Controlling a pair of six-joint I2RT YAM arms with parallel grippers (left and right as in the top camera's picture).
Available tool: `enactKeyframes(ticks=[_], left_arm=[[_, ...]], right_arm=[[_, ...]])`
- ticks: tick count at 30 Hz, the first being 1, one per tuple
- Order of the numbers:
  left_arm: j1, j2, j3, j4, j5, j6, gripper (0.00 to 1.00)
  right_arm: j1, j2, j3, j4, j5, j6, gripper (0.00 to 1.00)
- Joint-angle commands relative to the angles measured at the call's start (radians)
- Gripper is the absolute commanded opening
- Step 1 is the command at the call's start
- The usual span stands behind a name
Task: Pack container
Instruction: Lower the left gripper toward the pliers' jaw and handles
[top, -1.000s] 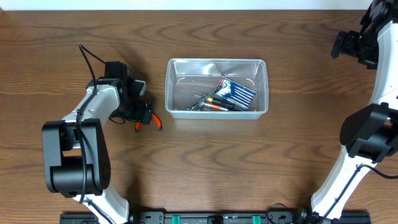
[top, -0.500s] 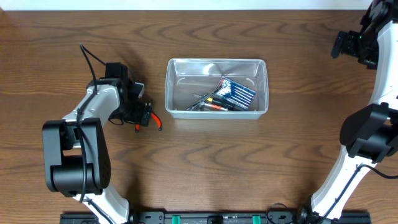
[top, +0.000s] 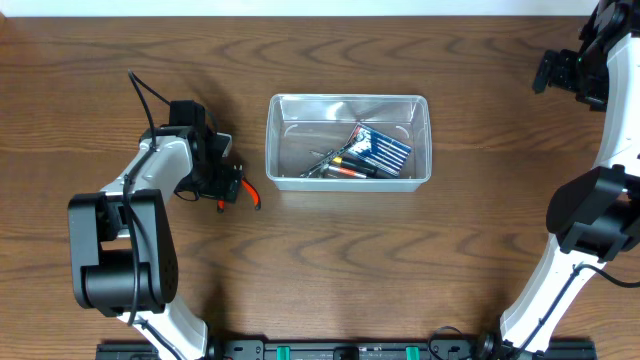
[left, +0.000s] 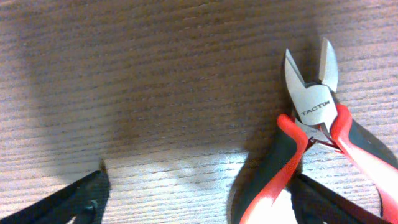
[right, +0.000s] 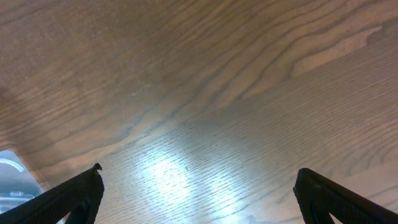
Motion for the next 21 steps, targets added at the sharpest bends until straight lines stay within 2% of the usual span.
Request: enactKeyframes(ticks=[1,9,14,21], left_arm=[[-0.001,0.019,0.001,-0.005,-0.011,0.012,0.83],[-0.001,0.019,0.001,0.003,-0.008,-0.006,0.57],[-0.002,0.019,0.001,0.005,0.017,-0.007,0.51],[-0.003,0.019,0.001,0.022,0.085,-0.007,0.5]], right_arm=[[-0.003,-0.005,-0.001,0.0,0.008,0.01,0.99],[-0.003,-0.005,-0.001,0.0,0.008,0.01,0.99],[-0.003,-0.005,-0.001,0.0,0.008,0.01,0.99],[-0.003,-0.005,-0.001,0.0,0.008,0.01,0.99]])
